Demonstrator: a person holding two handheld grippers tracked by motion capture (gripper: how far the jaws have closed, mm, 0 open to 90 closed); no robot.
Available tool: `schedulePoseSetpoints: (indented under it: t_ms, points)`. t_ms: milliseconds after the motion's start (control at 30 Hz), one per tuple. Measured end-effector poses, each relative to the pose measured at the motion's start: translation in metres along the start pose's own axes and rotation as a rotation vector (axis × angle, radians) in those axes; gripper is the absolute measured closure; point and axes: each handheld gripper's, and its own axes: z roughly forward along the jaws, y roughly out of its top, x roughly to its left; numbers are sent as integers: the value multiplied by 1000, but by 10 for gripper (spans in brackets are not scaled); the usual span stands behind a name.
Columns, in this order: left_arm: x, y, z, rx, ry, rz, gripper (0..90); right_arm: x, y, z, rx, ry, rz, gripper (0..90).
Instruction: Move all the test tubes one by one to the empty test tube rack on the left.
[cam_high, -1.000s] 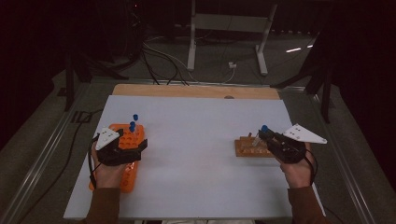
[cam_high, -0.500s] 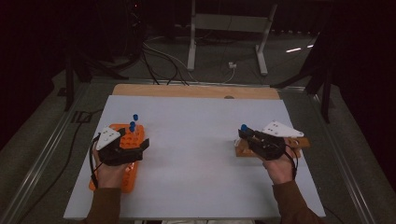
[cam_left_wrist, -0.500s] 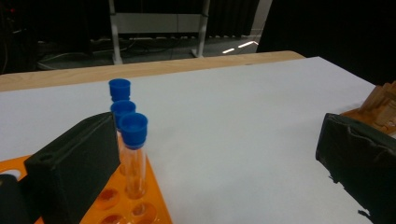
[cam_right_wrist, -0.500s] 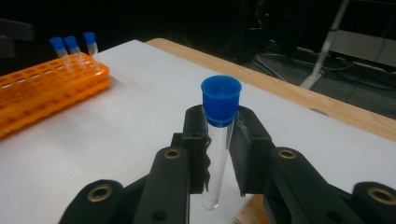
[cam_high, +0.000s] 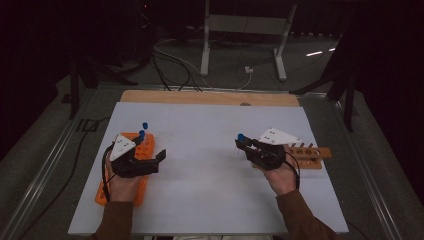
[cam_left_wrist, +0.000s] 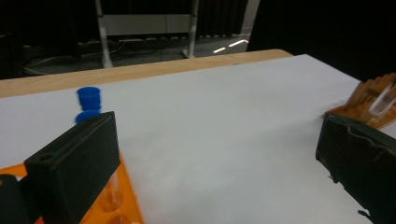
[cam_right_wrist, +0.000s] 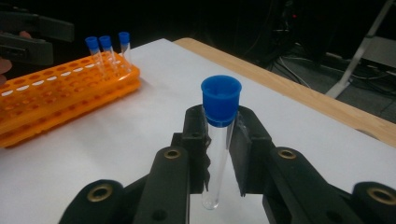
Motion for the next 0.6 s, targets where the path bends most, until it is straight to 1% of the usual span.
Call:
schedulePoseSetpoints:
  t_ms: [100,300,333,367,400,467,500,600]
  points:
    - [-3,1,1,2,-6,11,8,3,1,4,4,7,-3,768]
    - [-14,3,6,4,-29,33,8,15,6,14,2,41,-11,768]
    - [-18,3,9,6,-39,42,8,17,7,16,1,47,-10,768]
    - [-18,3,9,6,-39,42,8,17,7,16,1,47,-10,768]
    - [-21,3,10,8,-43,47,8,20,8,19,0,56,-14,768]
    - [-24,3,11,6,-46,54,8,21,8,20,1,60,-15,768]
    - [-26,3,12,5,-52,56,8,25,8,22,0,71,-15,768]
    - [-32,4,15,4,-67,63,8,29,8,26,2,83,-11,768]
